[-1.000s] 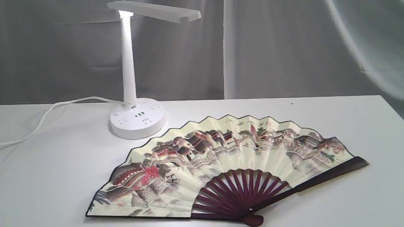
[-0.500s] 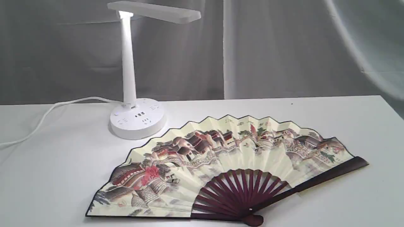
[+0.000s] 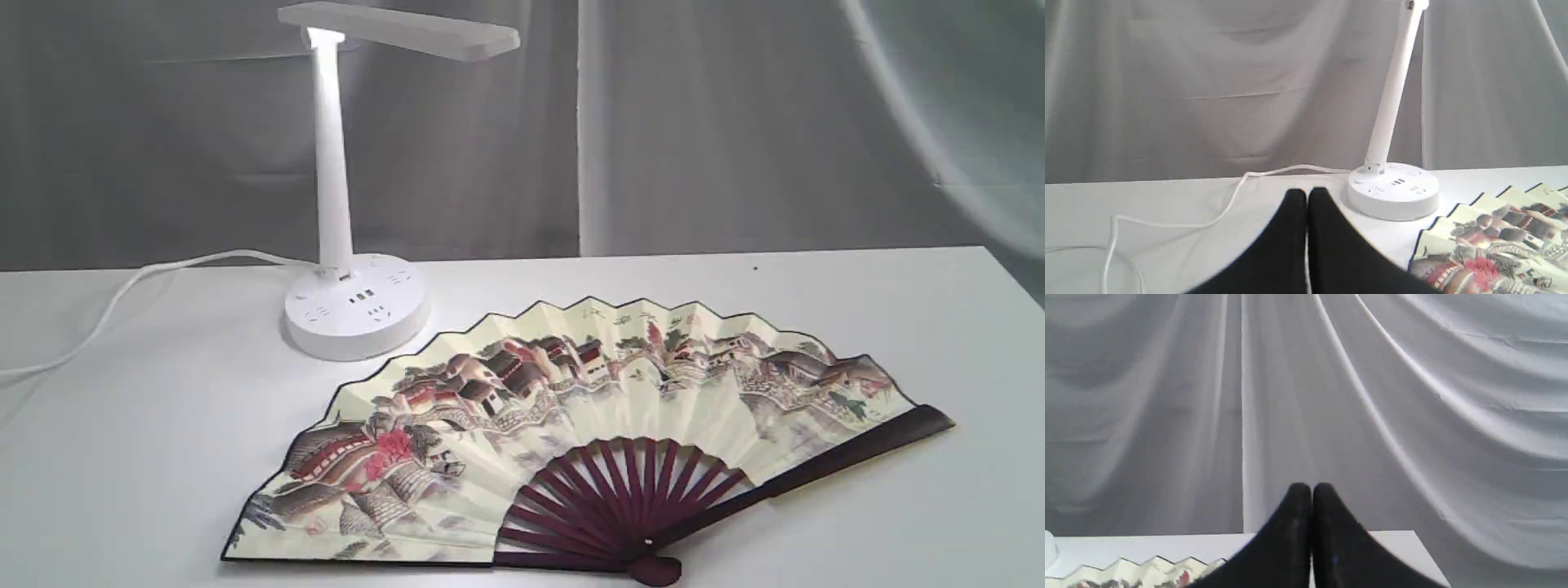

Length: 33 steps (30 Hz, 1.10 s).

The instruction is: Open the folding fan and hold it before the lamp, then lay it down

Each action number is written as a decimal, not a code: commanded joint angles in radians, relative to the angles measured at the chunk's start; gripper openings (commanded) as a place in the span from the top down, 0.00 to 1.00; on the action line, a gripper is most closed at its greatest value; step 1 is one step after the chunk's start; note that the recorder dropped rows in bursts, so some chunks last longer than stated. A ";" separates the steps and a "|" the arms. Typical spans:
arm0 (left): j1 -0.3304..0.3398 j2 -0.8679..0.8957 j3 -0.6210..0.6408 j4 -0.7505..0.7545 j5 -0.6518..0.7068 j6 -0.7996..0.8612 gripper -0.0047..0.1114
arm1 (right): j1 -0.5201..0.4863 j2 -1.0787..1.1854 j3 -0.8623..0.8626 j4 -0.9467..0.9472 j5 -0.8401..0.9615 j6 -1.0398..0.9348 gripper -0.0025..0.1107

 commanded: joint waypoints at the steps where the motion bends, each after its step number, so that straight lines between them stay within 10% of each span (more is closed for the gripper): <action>1: -0.004 -0.003 0.009 -0.007 0.005 -0.015 0.96 | 0.002 -0.003 0.060 0.076 -0.080 0.004 0.98; 33: -0.004 -0.003 0.009 -0.098 0.146 -0.004 0.96 | 0.002 -0.003 0.140 0.056 0.131 -0.026 0.98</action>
